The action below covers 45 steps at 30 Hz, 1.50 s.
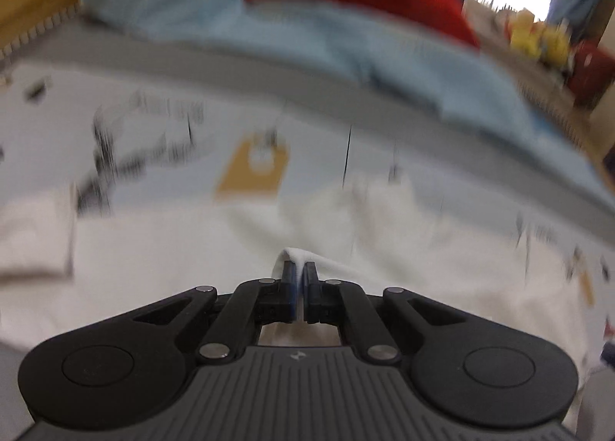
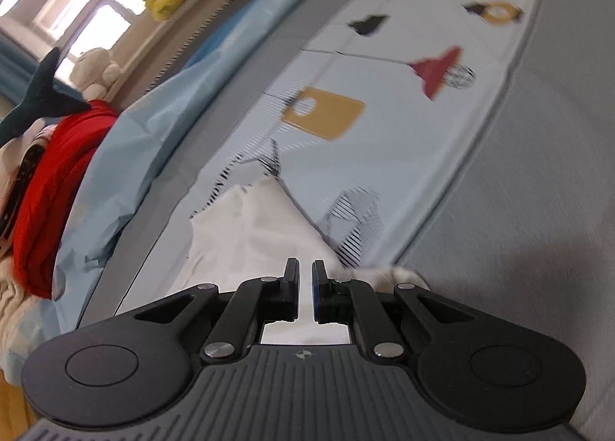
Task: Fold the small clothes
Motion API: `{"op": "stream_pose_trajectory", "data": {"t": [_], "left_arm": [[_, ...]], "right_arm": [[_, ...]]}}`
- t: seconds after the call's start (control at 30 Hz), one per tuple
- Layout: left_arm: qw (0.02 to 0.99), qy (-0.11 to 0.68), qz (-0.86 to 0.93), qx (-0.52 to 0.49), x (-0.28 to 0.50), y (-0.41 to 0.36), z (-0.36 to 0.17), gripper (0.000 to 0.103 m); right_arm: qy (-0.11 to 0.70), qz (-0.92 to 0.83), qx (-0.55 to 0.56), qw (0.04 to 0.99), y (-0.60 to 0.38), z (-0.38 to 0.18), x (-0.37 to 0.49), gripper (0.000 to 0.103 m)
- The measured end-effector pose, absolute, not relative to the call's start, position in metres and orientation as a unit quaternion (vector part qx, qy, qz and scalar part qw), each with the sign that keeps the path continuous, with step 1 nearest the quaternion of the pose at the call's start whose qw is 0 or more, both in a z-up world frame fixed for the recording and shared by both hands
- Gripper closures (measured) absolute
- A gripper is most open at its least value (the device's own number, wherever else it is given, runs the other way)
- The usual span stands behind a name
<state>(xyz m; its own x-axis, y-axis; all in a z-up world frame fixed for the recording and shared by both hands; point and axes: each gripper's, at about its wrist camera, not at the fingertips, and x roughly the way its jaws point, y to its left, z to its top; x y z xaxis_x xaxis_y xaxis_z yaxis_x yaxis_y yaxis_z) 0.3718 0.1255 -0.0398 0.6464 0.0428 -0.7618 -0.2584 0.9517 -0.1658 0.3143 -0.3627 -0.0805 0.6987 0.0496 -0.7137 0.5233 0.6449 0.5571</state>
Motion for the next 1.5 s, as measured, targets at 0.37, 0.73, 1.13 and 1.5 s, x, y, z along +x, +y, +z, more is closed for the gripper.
{"op": "stream_pose_trajectory", "data": {"t": [0.37, 0.73, 1.13, 1.5], "left_arm": [[0.890, 0.426, 0.122, -0.109, 0.374, 0.127, -0.040, 0.090], [0.883, 0.443, 0.102, -0.119, 0.373, 0.127, -0.044, 0.090], [0.860, 0.501, 0.015, -0.097, 0.372, 0.112, -0.064, 0.090], [0.820, 0.559, 0.016, -0.123, 0.360, 0.129, -0.097, 0.087]], "right_arm": [[0.381, -0.083, 0.278, 0.878, -0.363, -0.096, 0.371, 0.063], [0.406, 0.001, 0.162, 0.899, -0.344, -0.120, 0.416, 0.094], [0.377, 0.046, 0.183, 0.907, -0.349, -0.079, 0.381, 0.095], [0.470, 0.061, 0.075, 0.877, -0.339, -0.095, 0.343, 0.093]]}}
